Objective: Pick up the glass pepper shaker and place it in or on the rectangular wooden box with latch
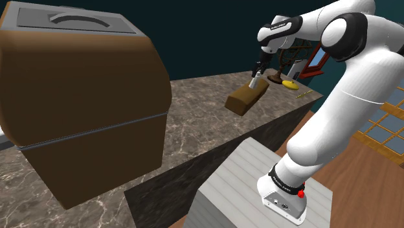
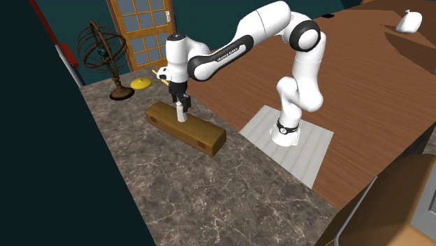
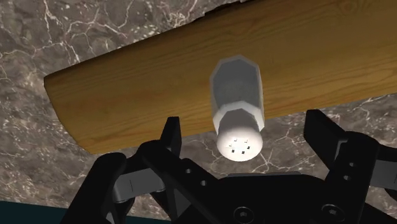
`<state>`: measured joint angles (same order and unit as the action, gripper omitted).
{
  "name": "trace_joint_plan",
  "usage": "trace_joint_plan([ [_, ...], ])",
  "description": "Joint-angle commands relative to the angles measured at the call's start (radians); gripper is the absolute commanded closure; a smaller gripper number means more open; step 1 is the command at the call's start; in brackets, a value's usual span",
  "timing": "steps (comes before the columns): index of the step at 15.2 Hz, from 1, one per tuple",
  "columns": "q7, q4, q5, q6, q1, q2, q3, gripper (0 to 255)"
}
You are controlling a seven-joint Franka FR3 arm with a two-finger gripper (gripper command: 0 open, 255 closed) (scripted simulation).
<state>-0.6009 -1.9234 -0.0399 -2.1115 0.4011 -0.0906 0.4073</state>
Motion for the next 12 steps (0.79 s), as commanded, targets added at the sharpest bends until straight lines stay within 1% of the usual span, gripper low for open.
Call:
trace_joint_plan([
  [1, 0.0, 0.0, 0.0, 0.0, 0.0, 0.0, 0.0, 0],
  [5, 0.013, 0.076, -0.018, 0.118, -0.009, 0.045, -0.004, 0],
  [12, 0.013, 0.076, -0.018, 0.118, -0.009, 0.045, -0.004, 0],
])
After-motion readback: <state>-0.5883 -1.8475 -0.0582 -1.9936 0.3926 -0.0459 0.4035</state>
